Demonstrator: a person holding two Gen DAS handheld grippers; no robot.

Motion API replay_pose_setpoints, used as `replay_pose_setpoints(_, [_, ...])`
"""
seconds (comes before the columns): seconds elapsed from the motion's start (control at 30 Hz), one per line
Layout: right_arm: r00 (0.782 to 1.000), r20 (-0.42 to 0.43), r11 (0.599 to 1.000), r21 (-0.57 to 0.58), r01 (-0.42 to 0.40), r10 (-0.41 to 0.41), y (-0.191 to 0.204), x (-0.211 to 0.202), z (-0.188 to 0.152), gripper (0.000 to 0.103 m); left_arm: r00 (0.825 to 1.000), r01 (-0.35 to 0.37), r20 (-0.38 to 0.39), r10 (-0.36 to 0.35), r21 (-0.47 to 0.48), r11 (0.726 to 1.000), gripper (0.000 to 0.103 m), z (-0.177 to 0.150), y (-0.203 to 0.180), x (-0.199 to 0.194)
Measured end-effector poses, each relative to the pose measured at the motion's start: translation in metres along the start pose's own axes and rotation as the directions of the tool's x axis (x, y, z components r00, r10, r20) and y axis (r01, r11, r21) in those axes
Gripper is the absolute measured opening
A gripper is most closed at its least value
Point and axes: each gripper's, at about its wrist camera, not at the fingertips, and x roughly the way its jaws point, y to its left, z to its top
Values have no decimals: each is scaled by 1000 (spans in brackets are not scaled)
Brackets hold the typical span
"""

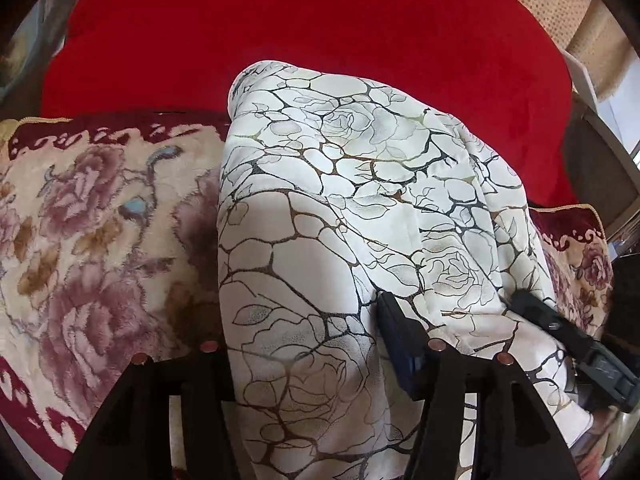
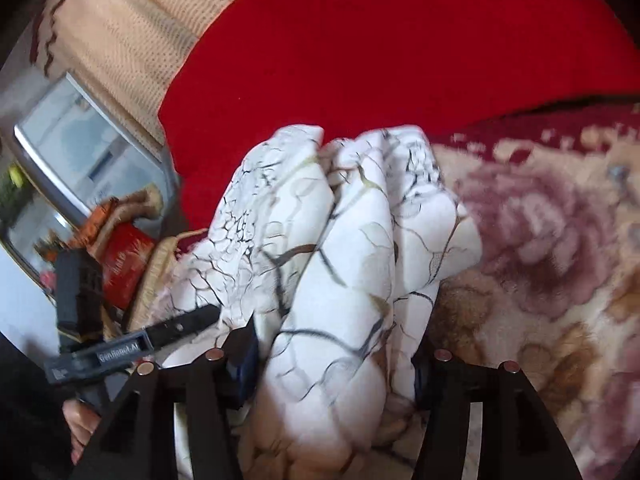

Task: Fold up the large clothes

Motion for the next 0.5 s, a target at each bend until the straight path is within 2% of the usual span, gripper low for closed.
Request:
replay_pose_setpoints(0.17, [986,59,975,-152,163,-156,24,-37,1,62,1000,-19,6,19,-12,1000,60,0,-2,-1])
replay_pose_setpoints(0.23, [965,137,941,-227,249,-222,40,-55,-2,62,999,-32,13,32,-6,999,61,-4,-3,-9])
replay_pose_setpoints(0.3, [955,170,922,-267,281,-242,51,-66,-5,62,999,-45,20,45,2,999,61,-5,-5,-10])
replay_pose_setpoints(0.33, [952,193,916,-283,284,-236,54,-73,-10,62,999,-49,23,49,6,999,61,-6,-7,-11])
replay_pose_setpoints(0.4, [961,210,915,-321,243,-181,65,-86,-17,62,998,-59,27,59,13,998,61,-8,-10,-13])
replay_pose_setpoints(0.5, [976,199,907,-388,164,-91,89,-87,-31,54,998,-62,30,62,14,998,61,-9,-14,-18])
